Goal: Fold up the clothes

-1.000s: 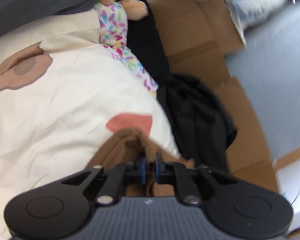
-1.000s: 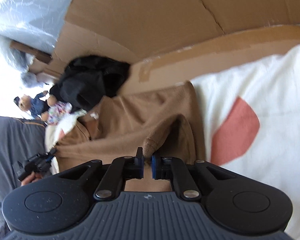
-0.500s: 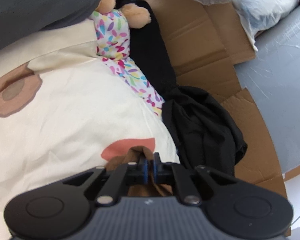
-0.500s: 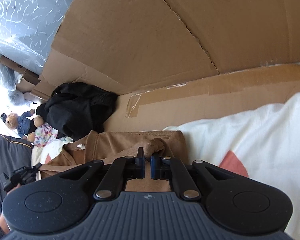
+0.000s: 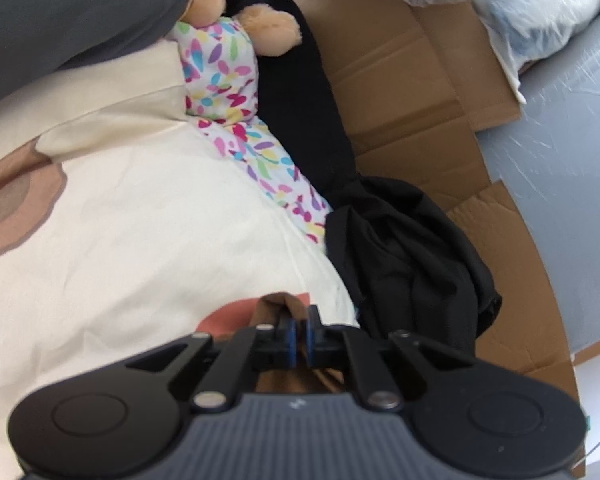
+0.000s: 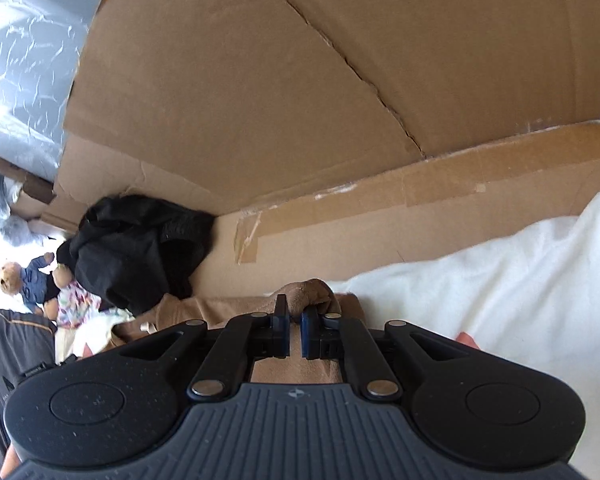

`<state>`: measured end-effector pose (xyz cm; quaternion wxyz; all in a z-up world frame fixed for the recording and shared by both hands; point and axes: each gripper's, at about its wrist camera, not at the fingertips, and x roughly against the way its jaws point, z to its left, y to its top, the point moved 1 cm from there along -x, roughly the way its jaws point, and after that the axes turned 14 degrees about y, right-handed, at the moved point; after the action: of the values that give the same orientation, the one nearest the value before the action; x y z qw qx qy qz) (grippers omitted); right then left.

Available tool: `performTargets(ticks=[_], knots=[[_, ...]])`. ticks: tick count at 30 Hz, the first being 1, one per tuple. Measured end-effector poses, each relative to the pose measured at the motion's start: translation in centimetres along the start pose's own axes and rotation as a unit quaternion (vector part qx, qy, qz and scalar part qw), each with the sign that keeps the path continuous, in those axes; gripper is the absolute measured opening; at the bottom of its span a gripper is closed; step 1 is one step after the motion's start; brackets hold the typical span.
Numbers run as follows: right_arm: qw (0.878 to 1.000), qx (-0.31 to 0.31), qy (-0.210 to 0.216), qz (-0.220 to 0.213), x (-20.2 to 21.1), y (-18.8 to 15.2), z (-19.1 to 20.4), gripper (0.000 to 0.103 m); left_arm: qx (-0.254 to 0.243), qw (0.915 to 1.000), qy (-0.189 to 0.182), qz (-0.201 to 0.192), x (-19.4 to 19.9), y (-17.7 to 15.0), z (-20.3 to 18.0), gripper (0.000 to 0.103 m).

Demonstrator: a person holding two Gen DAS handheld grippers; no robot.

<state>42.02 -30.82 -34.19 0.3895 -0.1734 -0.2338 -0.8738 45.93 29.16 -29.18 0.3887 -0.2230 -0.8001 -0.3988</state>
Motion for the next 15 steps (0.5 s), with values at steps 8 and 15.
performTargets(ticks=[8, 15], knots=[[1.0, -0.021, 0.012, -0.018, -0.27, 0.41, 0.05, 0.005, 0.012, 0.9998, 0.014, -0.006, -0.2, 0.13, -0.06, 0.005], [0.997, -0.048, 0.033, -0.053, -0.55, 0.6, -0.36, 0.007, 0.04, 0.9991, 0.0, 0.012, -0.91, 0.34, 0.29, 0.007]])
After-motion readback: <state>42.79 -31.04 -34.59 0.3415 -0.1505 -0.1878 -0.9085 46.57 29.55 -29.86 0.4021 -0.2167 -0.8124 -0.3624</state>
